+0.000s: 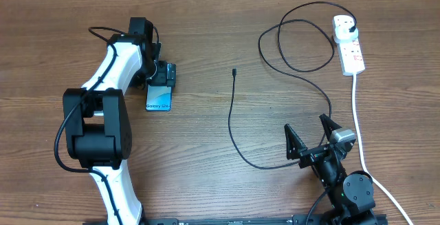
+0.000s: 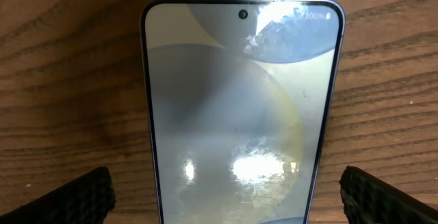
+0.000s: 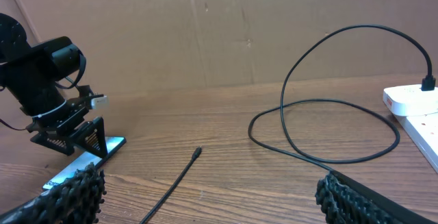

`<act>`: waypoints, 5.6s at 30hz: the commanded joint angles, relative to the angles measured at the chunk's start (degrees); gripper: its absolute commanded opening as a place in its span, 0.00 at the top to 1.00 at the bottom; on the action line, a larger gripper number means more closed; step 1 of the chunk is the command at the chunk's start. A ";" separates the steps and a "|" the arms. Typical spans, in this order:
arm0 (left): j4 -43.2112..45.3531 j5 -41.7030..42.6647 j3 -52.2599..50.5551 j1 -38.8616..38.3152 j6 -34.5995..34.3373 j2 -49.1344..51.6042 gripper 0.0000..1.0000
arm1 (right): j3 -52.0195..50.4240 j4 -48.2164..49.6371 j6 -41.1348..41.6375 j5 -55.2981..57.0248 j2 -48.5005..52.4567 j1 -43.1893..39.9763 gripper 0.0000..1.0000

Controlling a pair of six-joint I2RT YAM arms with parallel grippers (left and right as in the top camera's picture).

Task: Plug charger to phone and switch on socket
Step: 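Lower the left gripper onto the phone's top edge and align, then close the left gripper on the phone's top end and lift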

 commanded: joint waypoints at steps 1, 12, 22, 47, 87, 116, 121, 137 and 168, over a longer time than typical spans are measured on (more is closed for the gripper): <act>0.22 -0.15 0.70 -0.44 0.48 0.59 0.00 | -0.59 0.35 0.11 -0.07 -0.57 0.26 0.00; 0.46 -0.15 0.44 -0.63 0.46 0.92 0.00 | -0.59 0.33 0.11 -0.07 -0.57 0.26 0.00; 0.92 -0.20 0.42 -1.16 0.48 1.01 0.00 | -0.59 0.35 0.11 -0.07 -0.57 0.26 0.00; 1.73 -0.17 0.37 -1.18 0.46 2.82 0.00 | -0.59 0.33 0.11 -0.07 -0.57 0.26 0.00; 2.97 -0.13 0.02 -1.18 -0.61 4.90 0.00 | -0.59 0.35 0.11 -0.07 -0.57 0.26 0.00; -4.55 -0.15 0.02 -1.07 -0.81 8.07 0.04 | -0.59 0.35 0.11 -0.07 -0.57 0.26 0.00; -4.59 -0.17 0.02 -1.07 -0.85 8.07 0.14 | -0.59 0.35 0.11 -0.07 -0.57 0.26 0.00; -3.34 -0.13 0.28 -1.07 -0.90 8.07 0.25 | -0.59 0.35 0.11 -0.07 -0.57 0.26 0.00; -10.40 -0.17 9.33 -1.09 -1.03 8.04 0.42 | -0.59 0.35 0.11 -0.07 -0.57 0.26 0.00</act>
